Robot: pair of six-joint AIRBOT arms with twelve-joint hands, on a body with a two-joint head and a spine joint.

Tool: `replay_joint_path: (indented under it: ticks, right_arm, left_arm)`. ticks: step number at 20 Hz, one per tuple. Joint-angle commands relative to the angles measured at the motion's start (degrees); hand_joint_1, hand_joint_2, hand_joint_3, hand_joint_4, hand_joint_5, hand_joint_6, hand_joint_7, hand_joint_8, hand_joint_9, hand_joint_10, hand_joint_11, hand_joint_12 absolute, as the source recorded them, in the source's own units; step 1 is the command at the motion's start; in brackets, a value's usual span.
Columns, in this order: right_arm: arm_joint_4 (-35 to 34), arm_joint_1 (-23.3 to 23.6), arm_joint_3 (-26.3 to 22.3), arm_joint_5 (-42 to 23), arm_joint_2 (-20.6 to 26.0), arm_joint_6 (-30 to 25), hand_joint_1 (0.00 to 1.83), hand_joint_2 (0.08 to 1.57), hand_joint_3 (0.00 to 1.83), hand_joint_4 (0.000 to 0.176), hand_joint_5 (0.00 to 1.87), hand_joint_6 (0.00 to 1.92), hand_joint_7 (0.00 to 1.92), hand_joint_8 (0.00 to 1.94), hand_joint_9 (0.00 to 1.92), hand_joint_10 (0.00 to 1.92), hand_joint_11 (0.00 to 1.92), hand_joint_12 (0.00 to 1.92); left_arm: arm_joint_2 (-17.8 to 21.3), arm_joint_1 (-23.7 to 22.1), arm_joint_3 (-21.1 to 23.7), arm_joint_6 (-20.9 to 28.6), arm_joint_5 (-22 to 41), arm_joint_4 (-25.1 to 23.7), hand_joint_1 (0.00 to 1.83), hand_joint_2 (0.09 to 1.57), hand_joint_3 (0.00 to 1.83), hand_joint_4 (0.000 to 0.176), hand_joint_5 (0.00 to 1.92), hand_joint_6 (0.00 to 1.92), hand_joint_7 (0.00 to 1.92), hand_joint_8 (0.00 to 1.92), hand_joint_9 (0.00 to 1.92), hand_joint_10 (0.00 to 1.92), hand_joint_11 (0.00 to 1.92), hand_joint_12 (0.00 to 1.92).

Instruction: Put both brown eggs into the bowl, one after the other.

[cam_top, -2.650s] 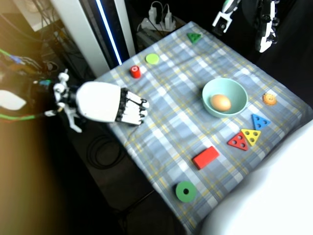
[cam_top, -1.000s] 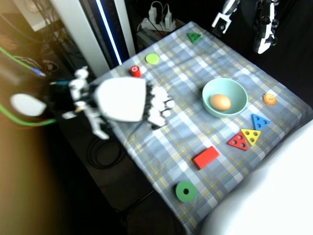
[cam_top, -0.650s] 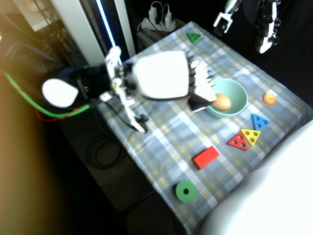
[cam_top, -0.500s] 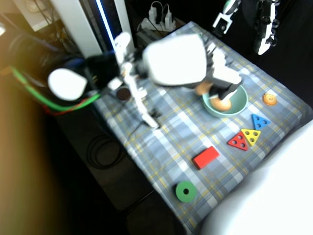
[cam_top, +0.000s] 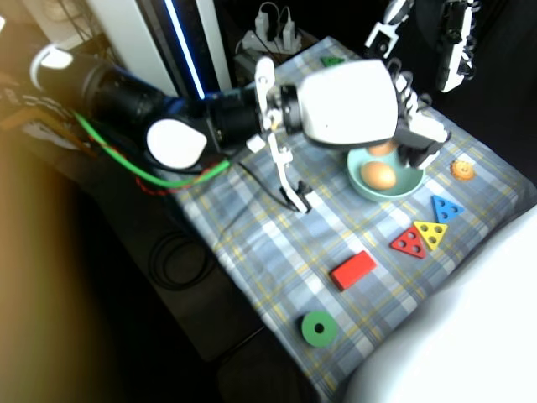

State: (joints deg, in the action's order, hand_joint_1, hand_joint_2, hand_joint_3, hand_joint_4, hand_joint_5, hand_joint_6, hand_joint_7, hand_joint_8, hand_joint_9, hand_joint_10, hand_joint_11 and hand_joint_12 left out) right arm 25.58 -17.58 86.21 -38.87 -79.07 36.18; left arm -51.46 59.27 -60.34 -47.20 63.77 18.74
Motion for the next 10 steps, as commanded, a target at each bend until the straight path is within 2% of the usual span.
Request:
replay_joint_path:
  ticks: [1,2,3,4,5,10]
  right_arm:
    - [-2.75,0.07,0.15,-6.59,0.37,0.2,1.27,1.06,0.0,0.0,1.08,0.63,1.15,0.87,1.14,0.08,0.45,1.38]
    - [-3.25,-0.47,0.29,-6.59,0.31,0.2,1.08,1.01,0.0,0.0,0.98,0.22,1.01,0.49,1.09,0.06,0.4,1.45]
    - [-3.48,-0.71,0.36,-6.58,0.27,0.2,1.04,0.99,0.0,0.0,0.92,0.07,0.93,0.21,0.94,0.01,0.31,1.21]
    - [-3.69,-0.98,0.39,-6.57,0.27,0.2,1.02,1.0,0.0,0.0,0.89,0.02,0.92,0.07,0.89,0.01,0.3,1.07]
    - [-3.79,-1.21,0.39,-6.57,0.28,0.19,1.02,0.99,0.0,0.0,0.87,0.0,0.93,0.04,0.88,0.0,0.3,1.04]
    - [-4.69,-1.9,0.42,-6.59,0.59,0.19,1.03,0.99,0.0,0.0,0.87,0.0,0.96,0.01,0.91,0.02,0.34,1.17]
  left_arm:
    - [0.02,-0.74,-0.37,1.01,7.1,0.13,0.83,0.94,0.0,0.0,0.67,0.01,0.54,0.0,0.52,0.0,0.05,1.09]
    - [0.0,-0.74,-0.37,1.04,7.08,0.13,0.83,0.94,0.0,0.0,0.67,0.01,0.53,0.0,0.51,0.0,0.05,1.08]
    - [0.0,-0.73,-0.37,1.07,7.09,0.14,0.84,0.94,0.0,0.0,0.68,0.01,0.53,0.0,0.52,0.01,0.06,1.09]
    - [0.0,-0.73,-0.37,1.11,7.1,0.14,0.84,0.94,0.0,0.0,0.7,0.01,0.54,0.0,0.53,0.01,0.08,1.06]
    - [0.0,-0.74,-0.37,1.15,7.12,0.14,0.85,0.94,0.0,0.0,0.7,0.01,0.54,0.0,0.52,0.0,0.08,1.06]
    - [-0.01,-0.74,-0.4,1.27,7.16,0.14,0.84,0.94,0.0,0.0,0.71,0.0,0.54,0.0,0.52,0.0,0.07,1.05]
